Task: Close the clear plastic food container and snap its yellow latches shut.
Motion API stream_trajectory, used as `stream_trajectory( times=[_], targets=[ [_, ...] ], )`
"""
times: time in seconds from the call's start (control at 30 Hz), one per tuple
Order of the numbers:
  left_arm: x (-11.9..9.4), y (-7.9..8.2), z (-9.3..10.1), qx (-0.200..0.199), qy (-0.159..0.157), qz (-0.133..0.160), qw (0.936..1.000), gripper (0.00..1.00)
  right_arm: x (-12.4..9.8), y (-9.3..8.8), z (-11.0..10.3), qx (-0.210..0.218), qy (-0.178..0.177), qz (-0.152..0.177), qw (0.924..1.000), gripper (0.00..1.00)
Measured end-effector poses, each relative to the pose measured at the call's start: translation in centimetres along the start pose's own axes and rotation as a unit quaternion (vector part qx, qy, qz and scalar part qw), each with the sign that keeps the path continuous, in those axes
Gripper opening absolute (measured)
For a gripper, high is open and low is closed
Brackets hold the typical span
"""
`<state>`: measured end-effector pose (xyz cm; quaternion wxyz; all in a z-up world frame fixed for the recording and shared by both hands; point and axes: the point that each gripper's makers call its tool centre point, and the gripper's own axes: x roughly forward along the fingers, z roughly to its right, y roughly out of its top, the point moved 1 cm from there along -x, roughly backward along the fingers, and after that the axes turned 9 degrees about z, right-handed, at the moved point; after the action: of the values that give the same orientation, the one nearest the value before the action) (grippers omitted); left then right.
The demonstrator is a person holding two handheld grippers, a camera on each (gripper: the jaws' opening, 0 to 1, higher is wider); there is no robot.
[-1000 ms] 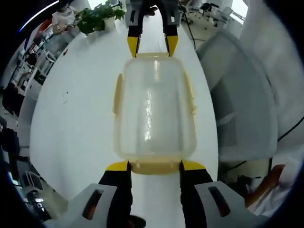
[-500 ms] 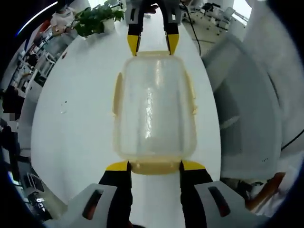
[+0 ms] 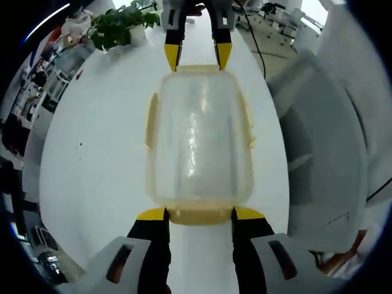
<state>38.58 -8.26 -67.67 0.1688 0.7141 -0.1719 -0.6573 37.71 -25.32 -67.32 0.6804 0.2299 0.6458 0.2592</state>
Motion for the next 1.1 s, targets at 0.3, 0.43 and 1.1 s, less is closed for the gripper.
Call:
stream_trajectory(
  times=[0.3, 0.43, 1.1],
  targets=[
    [2.0, 2.4, -0.5, -0.002, 0.001, 0.004, 1.0000, 0.36, -1.7, -2.7, 0.7, -0.004, 0.000, -0.007, 1.0000, 0.37],
    [2.9, 3.3, -0.5, 0.000, 0.000, 0.003, 1.0000, 0.36, -2.2, -3.6, 0.6, -0.004, 0.001, -0.009, 1.0000, 0.37],
    [7.1, 6.4, -0.9, 0.002, -0.007, -0.001, 1.0000, 0.37, -4.0, -8.3, 1.1, -0.005, 0.000, -0.025, 0.9997, 0.37]
  ],
)
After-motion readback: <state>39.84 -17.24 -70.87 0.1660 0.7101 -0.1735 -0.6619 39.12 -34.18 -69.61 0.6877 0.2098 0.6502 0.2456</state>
